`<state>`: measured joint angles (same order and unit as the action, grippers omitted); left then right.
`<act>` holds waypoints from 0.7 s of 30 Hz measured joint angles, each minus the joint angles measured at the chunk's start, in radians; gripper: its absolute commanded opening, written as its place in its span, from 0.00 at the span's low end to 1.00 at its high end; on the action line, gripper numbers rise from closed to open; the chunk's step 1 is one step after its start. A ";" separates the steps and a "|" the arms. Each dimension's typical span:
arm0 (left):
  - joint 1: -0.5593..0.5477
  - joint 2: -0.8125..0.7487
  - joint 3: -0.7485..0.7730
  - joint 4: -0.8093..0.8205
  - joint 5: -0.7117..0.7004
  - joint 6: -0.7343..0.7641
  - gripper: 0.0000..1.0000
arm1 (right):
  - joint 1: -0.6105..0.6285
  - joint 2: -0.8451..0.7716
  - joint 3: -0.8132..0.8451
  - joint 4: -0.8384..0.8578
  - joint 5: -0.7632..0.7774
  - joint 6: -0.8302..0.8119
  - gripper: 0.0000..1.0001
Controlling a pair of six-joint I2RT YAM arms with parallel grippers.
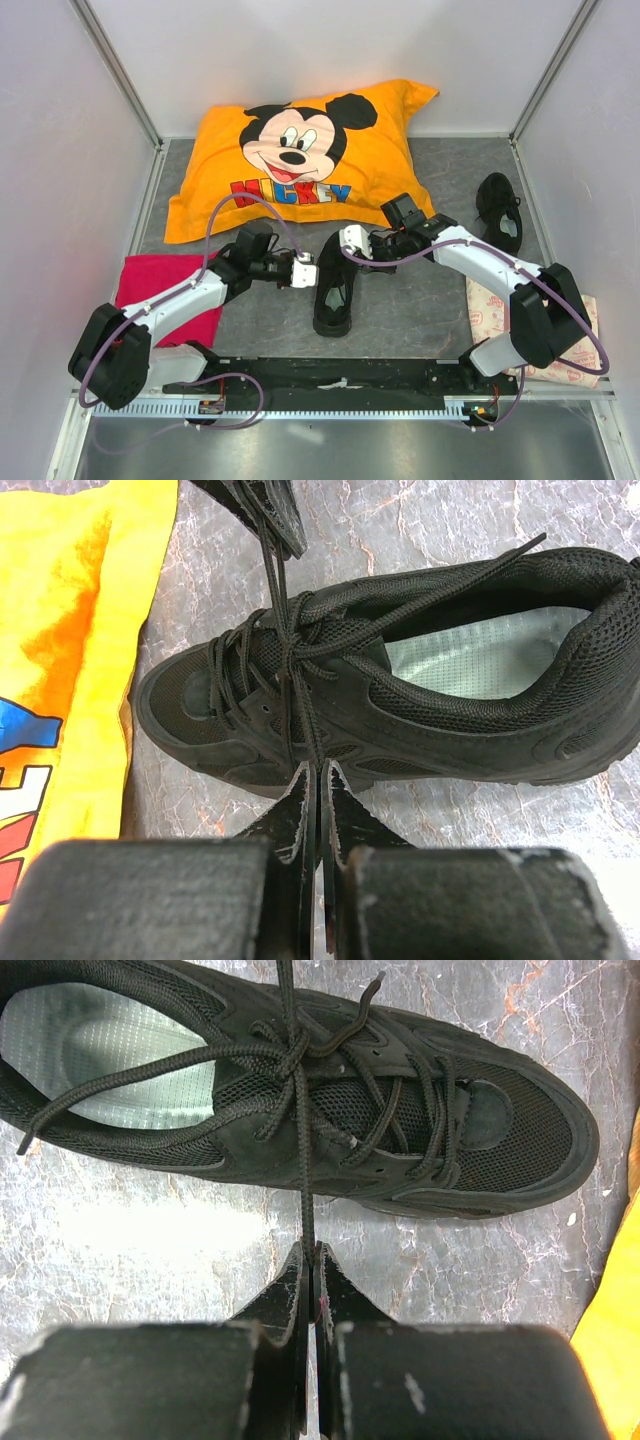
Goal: Tie the shoes
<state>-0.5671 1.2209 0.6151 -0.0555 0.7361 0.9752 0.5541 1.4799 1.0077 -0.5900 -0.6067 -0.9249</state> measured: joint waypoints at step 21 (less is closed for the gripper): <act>-0.011 0.000 0.009 -0.031 -0.001 0.008 0.02 | -0.008 -0.002 -0.013 0.014 -0.013 -0.009 0.00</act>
<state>-0.5781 1.2213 0.6239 -0.0864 0.7349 0.9833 0.5457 1.4776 0.9943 -0.5762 -0.6193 -0.9337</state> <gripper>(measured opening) 0.030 0.011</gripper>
